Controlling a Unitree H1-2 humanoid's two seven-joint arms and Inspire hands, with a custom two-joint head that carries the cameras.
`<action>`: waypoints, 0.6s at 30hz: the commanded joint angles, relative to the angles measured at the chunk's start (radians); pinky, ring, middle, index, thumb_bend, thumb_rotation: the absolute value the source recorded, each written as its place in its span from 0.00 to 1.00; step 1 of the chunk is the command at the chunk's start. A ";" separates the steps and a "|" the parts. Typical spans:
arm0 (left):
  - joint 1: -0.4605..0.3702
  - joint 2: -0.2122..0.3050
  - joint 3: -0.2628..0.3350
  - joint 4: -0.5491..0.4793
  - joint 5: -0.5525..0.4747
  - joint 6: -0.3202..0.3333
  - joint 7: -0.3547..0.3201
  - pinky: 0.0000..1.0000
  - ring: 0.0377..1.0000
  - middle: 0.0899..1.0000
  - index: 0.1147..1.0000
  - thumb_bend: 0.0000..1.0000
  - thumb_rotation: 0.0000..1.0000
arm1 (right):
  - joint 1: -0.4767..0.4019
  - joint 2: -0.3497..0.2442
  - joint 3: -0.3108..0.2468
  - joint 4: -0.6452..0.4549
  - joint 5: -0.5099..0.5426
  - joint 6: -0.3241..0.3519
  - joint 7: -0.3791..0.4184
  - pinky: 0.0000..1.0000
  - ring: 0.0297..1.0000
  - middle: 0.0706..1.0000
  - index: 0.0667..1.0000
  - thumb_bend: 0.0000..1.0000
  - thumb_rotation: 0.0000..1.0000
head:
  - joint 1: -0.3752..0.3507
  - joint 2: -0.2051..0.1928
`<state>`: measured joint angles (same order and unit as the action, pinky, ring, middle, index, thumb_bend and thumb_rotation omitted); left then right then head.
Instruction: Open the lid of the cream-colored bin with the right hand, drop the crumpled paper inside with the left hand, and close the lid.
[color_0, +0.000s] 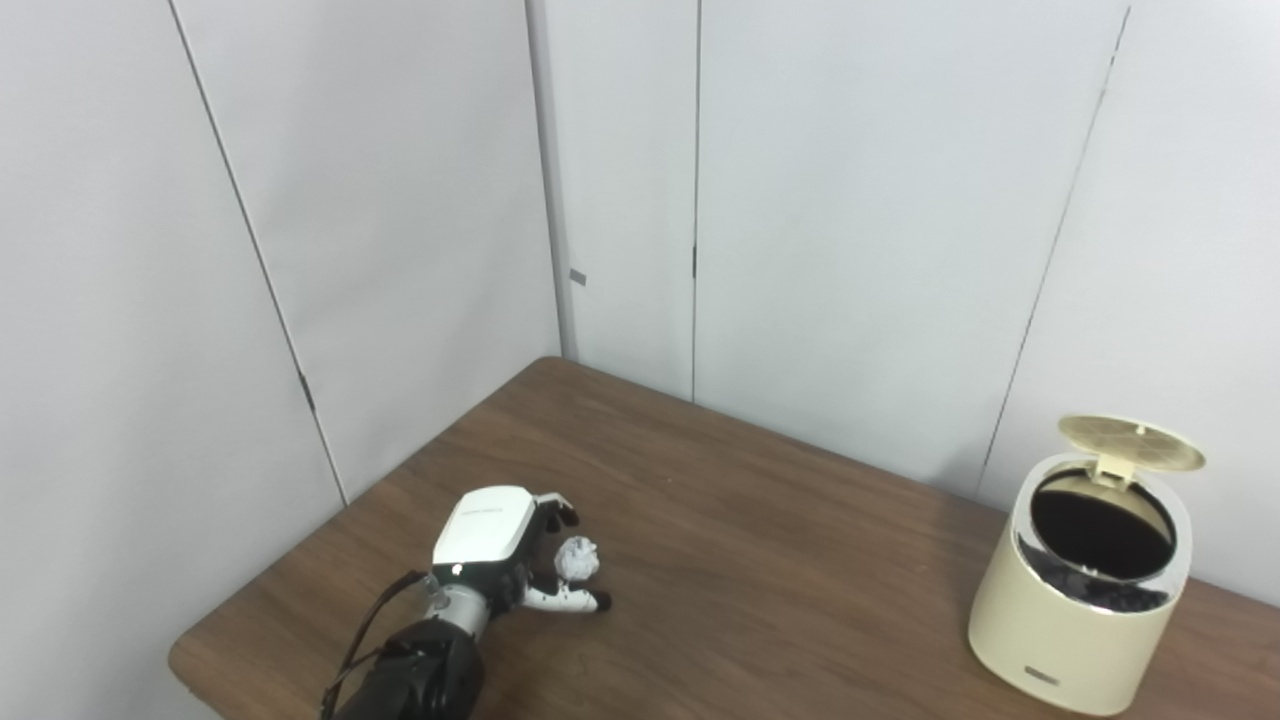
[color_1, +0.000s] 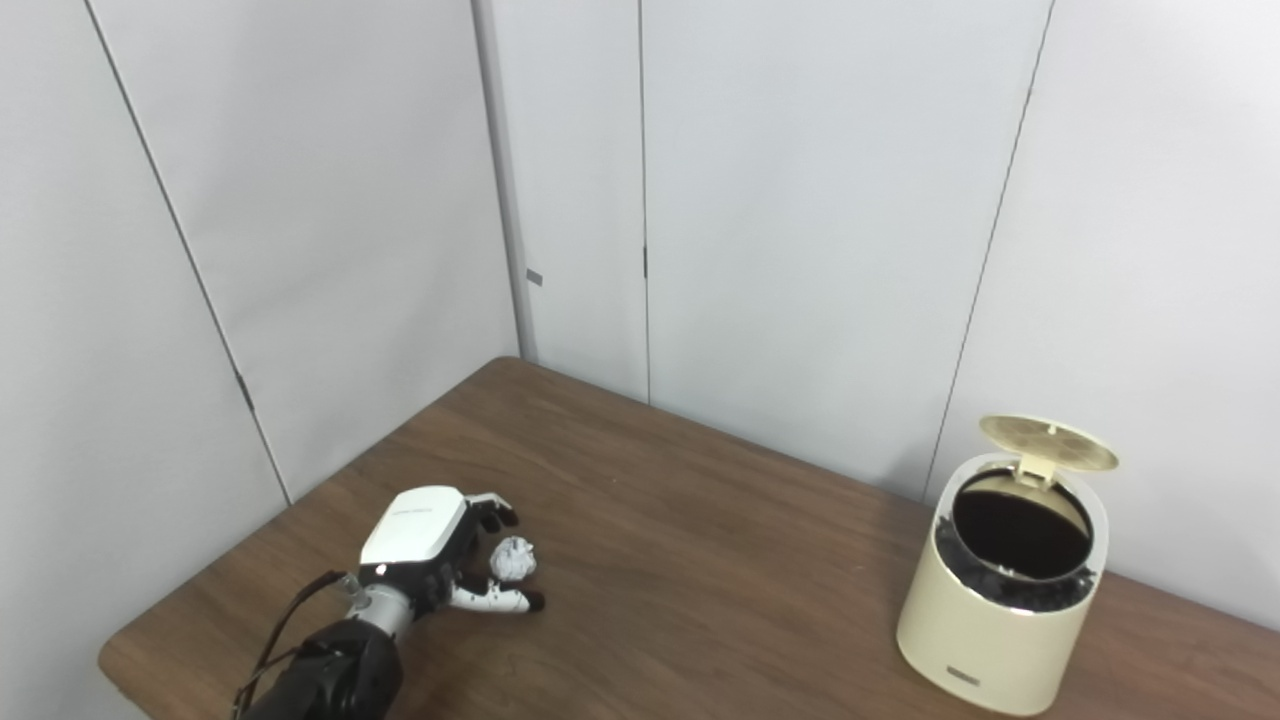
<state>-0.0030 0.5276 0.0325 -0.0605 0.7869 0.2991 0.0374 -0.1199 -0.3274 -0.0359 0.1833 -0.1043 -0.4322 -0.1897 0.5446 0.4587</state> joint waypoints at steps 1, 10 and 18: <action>-0.019 0.009 -0.028 0.001 -0.010 -0.003 -0.040 0.58 0.65 0.68 0.68 1.00 0.41 | 0.054 -0.006 -0.011 0.031 -0.009 -0.037 0.004 0.54 0.72 0.75 0.72 0.65 0.94 | 0.000 0.002; -0.024 0.017 -0.065 -0.006 0.017 0.032 -0.054 0.52 0.58 0.61 0.62 0.93 0.34 | 0.055 0.001 -0.023 0.026 -0.005 -0.037 0.016 0.55 0.74 0.76 0.73 0.67 0.94 | -0.004 0.005; -0.017 -0.017 -0.051 0.041 -0.014 -0.011 0.044 0.16 0.18 0.20 0.41 0.54 0.05 | 0.056 0.001 -0.026 0.021 -0.017 -0.037 0.014 0.58 0.76 0.77 0.74 0.67 0.95 | -0.007 0.007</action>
<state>-0.0237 0.5209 -0.0090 -0.0408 0.7808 0.3151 0.0730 -0.1176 -0.3204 -0.0532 0.1794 -0.1035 -0.4322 -0.1691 0.5369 0.4648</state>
